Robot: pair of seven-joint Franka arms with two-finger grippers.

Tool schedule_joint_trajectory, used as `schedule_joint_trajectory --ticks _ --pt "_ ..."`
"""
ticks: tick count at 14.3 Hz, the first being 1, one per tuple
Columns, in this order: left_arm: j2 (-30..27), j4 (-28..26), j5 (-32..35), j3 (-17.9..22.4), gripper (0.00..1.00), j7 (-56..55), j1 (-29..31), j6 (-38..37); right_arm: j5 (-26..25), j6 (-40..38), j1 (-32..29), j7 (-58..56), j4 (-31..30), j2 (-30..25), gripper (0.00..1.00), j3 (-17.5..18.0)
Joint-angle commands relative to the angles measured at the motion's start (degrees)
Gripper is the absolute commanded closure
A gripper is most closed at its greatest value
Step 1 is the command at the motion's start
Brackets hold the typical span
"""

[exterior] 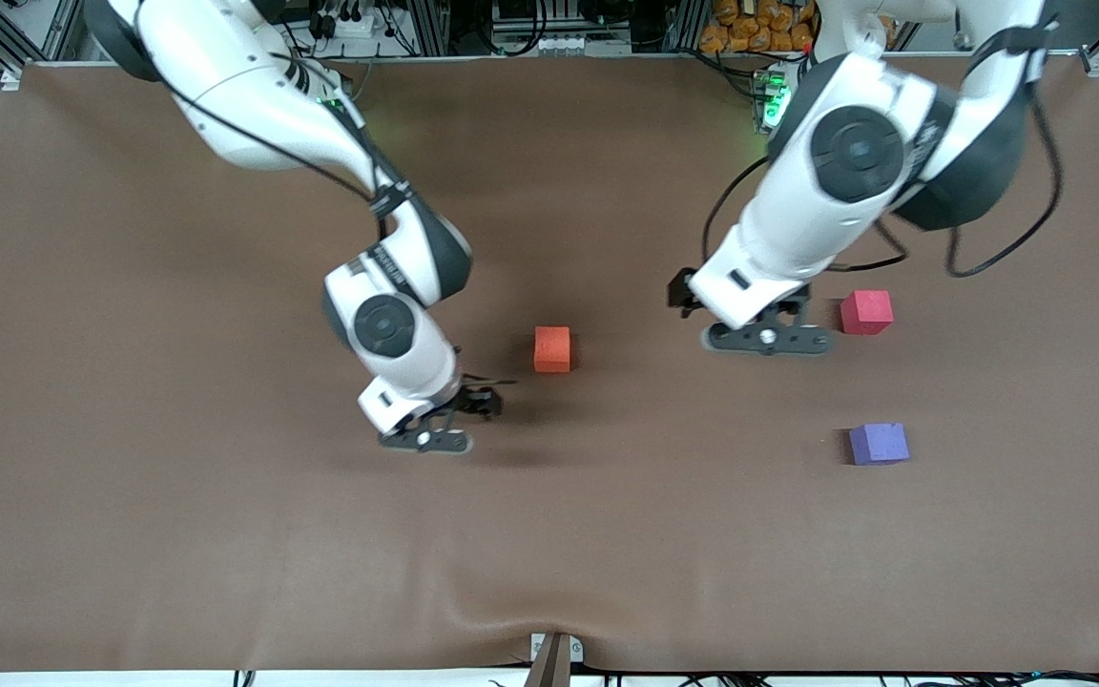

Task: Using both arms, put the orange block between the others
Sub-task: 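Set the orange cube down mid-table while the left gripper approaches it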

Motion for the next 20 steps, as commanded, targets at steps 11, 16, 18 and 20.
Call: schedule_joint_trajectory --ticks 11,16,18,20 --pt "8.92 2.67 1.74 0.53 0.00 -7.22 -7.53 12.27 -1.58 2.04 -11.81 -14.87 -4.85 -2.94 0.00 1.08" --pt "11.82 3.02 1.74 0.53 0.00 -8.97 -10.07 16.23 -2.29 6.52 -18.13 -21.27 -12.92 -13.30 0.00 1.51" --pt "13.58 3.81 2.35 1.49 0.00 -11.78 -13.05 16.41 -2.29 2.33 -20.59 -25.65 -13.38 -17.61 0.00 1.52" --pt "15.07 3.99 4.19 2.11 0.00 -15.21 -15.34 16.41 -1.59 -2.95 -23.67 -29.09 -13.29 -20.43 0.00 1.78"
